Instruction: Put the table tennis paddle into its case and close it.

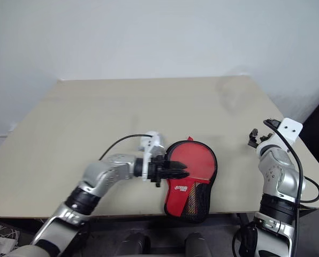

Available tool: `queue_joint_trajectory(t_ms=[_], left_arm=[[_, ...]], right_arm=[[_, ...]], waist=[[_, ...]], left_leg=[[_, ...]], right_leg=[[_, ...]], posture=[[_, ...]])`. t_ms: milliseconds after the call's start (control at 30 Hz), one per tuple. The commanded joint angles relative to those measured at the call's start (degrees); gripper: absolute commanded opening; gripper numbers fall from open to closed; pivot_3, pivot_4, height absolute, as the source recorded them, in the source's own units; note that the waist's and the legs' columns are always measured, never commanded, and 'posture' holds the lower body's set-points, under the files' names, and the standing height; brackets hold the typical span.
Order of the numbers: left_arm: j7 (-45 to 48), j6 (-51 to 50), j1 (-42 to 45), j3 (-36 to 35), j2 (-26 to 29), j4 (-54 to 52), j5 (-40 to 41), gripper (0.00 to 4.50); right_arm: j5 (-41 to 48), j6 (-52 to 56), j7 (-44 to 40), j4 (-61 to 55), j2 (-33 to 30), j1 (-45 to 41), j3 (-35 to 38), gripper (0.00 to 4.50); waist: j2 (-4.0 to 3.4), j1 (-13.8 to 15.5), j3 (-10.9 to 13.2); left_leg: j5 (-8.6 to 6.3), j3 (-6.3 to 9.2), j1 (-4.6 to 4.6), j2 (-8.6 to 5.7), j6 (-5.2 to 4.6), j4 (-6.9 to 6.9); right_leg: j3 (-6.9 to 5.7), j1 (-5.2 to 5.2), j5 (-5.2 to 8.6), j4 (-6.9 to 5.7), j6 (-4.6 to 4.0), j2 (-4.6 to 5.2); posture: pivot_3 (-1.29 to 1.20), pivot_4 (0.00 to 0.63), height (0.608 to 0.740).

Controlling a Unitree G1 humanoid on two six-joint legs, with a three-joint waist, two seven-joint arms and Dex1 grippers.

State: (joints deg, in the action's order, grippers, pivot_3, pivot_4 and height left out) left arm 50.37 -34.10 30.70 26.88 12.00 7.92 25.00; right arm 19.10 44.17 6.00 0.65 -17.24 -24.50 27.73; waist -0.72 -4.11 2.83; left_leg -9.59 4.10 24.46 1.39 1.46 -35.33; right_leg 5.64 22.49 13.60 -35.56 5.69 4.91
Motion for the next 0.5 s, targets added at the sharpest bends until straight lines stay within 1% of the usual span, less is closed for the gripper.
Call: queue_joint_trajectory(t_ms=[33,100,167,200,233,300,433,500], left_arm=[[-4.13,9.48,2.80,4.65,-3.63,7.38,-10.78,1.75],[-7.33,14.46,3.96,6.63,-5.58,13.20,-16.52,1.75],[-10.13,18.56,4.46,8.55,-7.46,18.64,-21.48,1.75],[-10.48,19.23,4.43,8.65,-8.19,20.19,-22.55,1.75],[-10.42,19.58,4.43,8.38,-8.75,21.30,-23.09,1.75],[-9.28,18.34,4.24,7.53,-9.27,22.01,-23.25,1.75],[-6.68,14.03,3.66,5.39,-9.73,21.28,-21.64,1.75],[-4.44,11.79,2.63,5.21,-9.34,19.68,-20.81,1.75]], right_arm=[[1.93,0.06,-2.47,-0.25,-0.64,-2.49,-0.45,4.50],[3.73,1.27,-4.96,-0.44,-0.75,-3.08,-1.06,4.50],[5.40,4.31,-10.05,-0.95,-2.13,-3.76,-4.41,4.50],[6.49,7.03,-12.25,-0.27,-2.82,-4.92,-5.81,4.50],[7.17,8.85,-13.57,0.39,-3.30,-5.78,-6.65,4.50],[10.42,12.10,-16.50,3.25,-3.16,-9.55,-6.04,4.50],[11.33,11.34,-19.58,8.40,-3.08,-15.64,-6.72,4.50],[10.59,10.03,-20.85,11.84,-2.48,-19.29,-8.49,4.50]], waist=[[0.00,0.01,0.00],[0.01,-0.01,0.01],[0.01,-0.01,0.00],[0.02,-0.04,0.00],[0.02,-0.04,0.00],[0.02,-0.02,0.00],[0.05,0.00,-0.01],[0.05,-0.01,-0.01]], left_leg=[[0.00,0.00,0.02,0.00,0.00,0.02],[0.00,0.00,0.03,0.00,-0.01,0.03],[0.00,0.02,0.02,0.00,-0.02,0.02],[0.01,0.00,0.00,0.00,-0.02,0.02],[0.00,0.01,-0.02,0.01,-0.02,0.00],[0.00,0.01,-0.02,0.01,-0.02,0.01],[0.00,0.05,-0.01,0.00,-0.01,0.00],[0.00,0.04,-0.01,0.01,-0.01,0.03]], right_leg=[[0.00,0.02,0.00,0.00,0.00,0.00],[0.00,0.04,0.00,0.00,0.00,-0.01],[0.01,0.03,0.00,0.00,0.01,-0.02],[0.02,0.02,0.00,0.00,0.01,-0.02],[0.03,0.00,0.00,-0.01,0.01,-0.03],[0.02,0.00,0.00,-0.02,0.00,-0.03],[-0.02,-0.01,0.01,-0.04,0.01,-0.02],[-0.02,0.00,0.01,-0.03,0.01,-0.03]], posture=[[0.00,0.000,0.740],[0.00,0.000,0.740],[0.00,0.000,0.740],[0.00,0.000,0.740],[0.00,0.000,0.740],[0.00,0.000,0.740],[0.00,0.000,0.740],[0.00,0.000,0.740]])
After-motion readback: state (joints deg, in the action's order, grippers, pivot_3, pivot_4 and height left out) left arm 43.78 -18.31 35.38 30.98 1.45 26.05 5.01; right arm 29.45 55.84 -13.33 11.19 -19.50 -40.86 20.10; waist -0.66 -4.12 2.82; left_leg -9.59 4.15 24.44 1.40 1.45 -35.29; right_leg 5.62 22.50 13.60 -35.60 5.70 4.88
